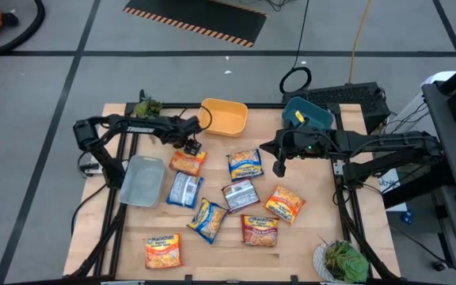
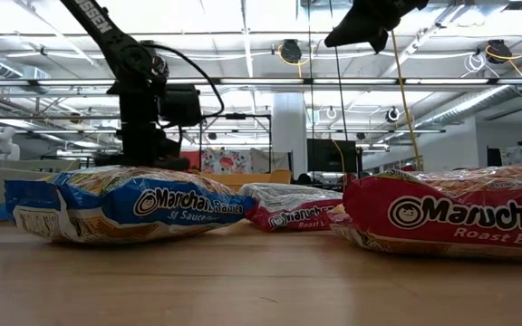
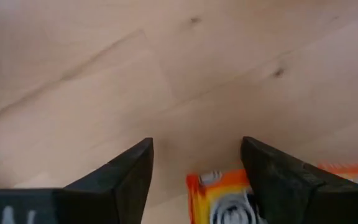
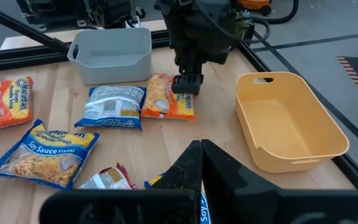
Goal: Sort Maruchan noodles
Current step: Put the top left orange bag into the yellow bin
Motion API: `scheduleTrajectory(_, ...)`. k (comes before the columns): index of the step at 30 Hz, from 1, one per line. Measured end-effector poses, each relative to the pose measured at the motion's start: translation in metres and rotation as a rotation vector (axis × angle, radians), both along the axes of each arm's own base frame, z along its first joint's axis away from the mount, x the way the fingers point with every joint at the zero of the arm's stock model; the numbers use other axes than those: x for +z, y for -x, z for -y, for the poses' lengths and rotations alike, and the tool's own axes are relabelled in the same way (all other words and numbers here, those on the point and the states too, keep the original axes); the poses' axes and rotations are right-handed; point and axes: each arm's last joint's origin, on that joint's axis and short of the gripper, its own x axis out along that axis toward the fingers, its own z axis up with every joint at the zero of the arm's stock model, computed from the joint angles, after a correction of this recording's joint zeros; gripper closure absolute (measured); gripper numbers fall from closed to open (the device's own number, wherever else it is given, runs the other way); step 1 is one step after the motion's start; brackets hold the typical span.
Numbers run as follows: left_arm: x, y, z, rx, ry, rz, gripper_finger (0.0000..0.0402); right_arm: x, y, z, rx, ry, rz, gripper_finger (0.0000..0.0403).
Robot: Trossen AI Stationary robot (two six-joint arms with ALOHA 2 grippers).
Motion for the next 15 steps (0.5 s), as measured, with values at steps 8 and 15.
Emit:
scheduleTrajectory(8,0.0016,0.0004,0.0026,-0.022,0.069,0.031,0.0254,0.0000,0.0000,0.0000,0.010,0.018,-0.005,0.0403)
scheduleTrajectory(15,0.0076,0.0073,0.0068,-0.111,0.129,-0.060,0.0390,-0.0001,0.0000,0.0000,0.016,0.031,-0.009,0.0403)
